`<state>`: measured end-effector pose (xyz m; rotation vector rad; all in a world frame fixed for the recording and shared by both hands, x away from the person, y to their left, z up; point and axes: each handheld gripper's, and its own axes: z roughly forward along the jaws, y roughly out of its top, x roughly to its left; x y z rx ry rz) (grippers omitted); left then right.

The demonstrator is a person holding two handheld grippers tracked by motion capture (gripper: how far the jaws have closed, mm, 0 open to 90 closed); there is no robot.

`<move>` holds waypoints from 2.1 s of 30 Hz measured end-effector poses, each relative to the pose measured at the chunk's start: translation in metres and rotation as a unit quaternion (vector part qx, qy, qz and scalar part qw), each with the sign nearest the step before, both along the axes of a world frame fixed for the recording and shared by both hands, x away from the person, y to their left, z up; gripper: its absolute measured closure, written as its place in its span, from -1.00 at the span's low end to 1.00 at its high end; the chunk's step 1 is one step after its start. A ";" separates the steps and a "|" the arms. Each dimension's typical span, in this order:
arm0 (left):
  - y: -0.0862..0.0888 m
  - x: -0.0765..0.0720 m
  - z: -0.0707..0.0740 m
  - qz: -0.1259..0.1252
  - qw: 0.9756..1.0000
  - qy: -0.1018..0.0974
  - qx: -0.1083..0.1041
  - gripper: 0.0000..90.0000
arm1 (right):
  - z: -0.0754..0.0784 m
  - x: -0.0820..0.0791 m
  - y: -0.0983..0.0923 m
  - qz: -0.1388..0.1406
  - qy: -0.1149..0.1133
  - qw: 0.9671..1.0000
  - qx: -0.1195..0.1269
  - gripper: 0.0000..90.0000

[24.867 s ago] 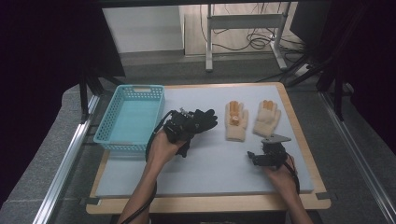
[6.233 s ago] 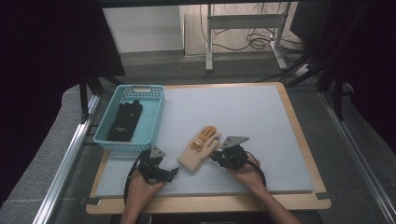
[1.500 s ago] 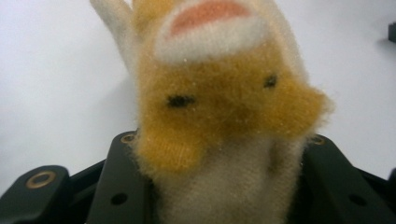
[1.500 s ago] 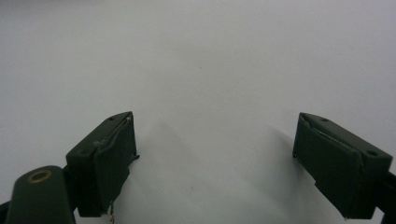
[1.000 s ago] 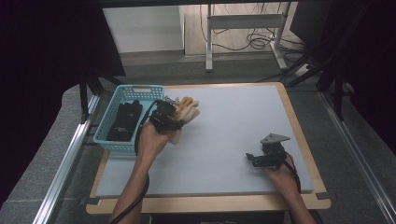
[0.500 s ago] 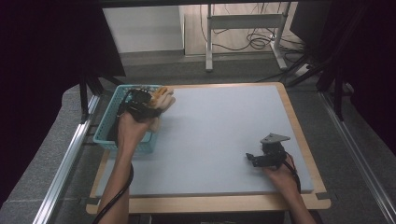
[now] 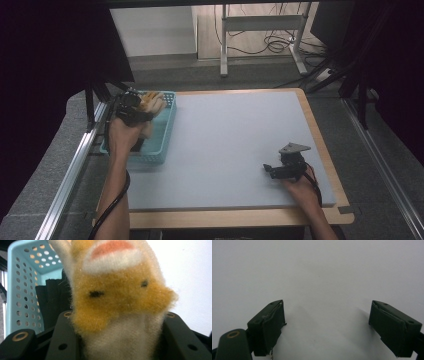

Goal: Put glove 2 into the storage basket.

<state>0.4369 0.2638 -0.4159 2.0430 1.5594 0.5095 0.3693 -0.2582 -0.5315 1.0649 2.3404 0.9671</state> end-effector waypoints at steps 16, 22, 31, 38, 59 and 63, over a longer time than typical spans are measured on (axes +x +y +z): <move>0.000 0.027 -0.051 0.000 0.998 0.058 0.007 0.20 | 0.000 0.000 0.000 0.000 0.000 1.000 0.000 -0.71; -0.003 0.036 -0.064 -0.005 0.997 0.081 0.014 0.19 | 0.000 0.000 0.000 0.000 0.000 1.000 0.000 -0.71; -0.011 0.046 -0.077 -0.013 0.994 0.109 0.015 0.17 | 0.000 0.000 0.000 0.000 0.000 1.000 0.000 -0.71; -0.021 0.053 -0.083 -0.022 0.991 0.127 0.022 0.13 | 0.000 0.000 0.000 0.000 0.000 1.000 0.000 -0.71; 0.000 0.039 -0.064 -0.016 0.995 0.093 0.011 -0.86 | 0.000 0.000 0.000 -0.001 0.000 1.000 0.000 -0.71; 0.003 0.032 -0.052 -0.015 0.998 0.060 0.006 -0.85 | 0.000 0.000 0.000 -0.001 -0.001 1.000 0.000 -0.71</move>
